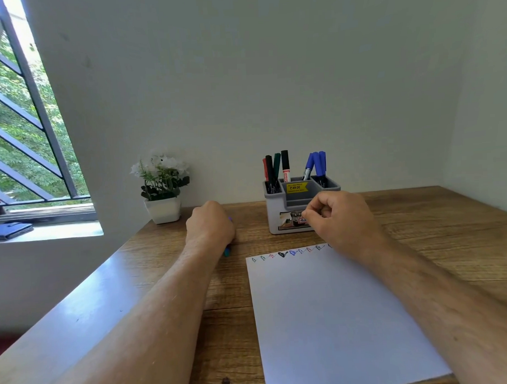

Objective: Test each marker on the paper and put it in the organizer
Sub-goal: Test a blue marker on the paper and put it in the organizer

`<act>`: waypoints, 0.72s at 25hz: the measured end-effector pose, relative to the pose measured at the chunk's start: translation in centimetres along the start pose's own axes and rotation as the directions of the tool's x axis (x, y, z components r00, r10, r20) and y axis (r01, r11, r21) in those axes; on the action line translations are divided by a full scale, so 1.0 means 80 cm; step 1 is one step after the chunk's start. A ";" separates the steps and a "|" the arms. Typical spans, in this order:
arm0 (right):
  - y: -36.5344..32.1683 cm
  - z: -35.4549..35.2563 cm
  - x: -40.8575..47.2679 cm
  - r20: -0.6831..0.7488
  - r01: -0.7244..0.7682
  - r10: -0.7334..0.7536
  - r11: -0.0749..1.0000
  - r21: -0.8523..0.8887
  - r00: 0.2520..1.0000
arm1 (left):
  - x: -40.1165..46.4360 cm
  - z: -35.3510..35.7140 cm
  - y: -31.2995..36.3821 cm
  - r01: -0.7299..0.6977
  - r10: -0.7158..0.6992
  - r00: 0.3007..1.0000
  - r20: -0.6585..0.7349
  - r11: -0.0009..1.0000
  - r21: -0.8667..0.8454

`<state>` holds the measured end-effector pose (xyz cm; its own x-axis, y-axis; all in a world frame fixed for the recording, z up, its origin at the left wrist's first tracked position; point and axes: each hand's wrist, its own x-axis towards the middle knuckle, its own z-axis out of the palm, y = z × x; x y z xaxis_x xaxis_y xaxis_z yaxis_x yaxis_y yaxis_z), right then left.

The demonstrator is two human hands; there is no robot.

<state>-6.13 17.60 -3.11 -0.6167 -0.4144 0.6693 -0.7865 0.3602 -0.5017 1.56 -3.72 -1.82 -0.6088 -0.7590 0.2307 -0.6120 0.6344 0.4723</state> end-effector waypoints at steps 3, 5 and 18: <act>0.000 0.000 0.000 0.002 0.003 -0.003 1.000 -0.005 1.000 | -0.006 -0.010 0.004 0.022 -0.024 1.000 -0.015 0.993 -0.117; 0.000 -0.001 0.000 -0.005 0.004 -0.003 1.000 0.004 1.000 | -0.011 -0.017 0.010 -0.008 -0.006 0.999 -0.051 0.964 -0.267; -0.016 -0.016 -0.001 -0.097 0.147 -0.129 0.969 0.201 0.987 | -0.085 -0.027 0.080 -0.178 0.333 0.938 -0.094 0.232 -0.956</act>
<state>-5.02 18.20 -1.80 -0.5039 -0.3741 0.7785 -0.8587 0.1199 -0.4982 2.88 5.18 1.51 -0.7273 -0.5149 0.4539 0.4492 0.1428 0.8819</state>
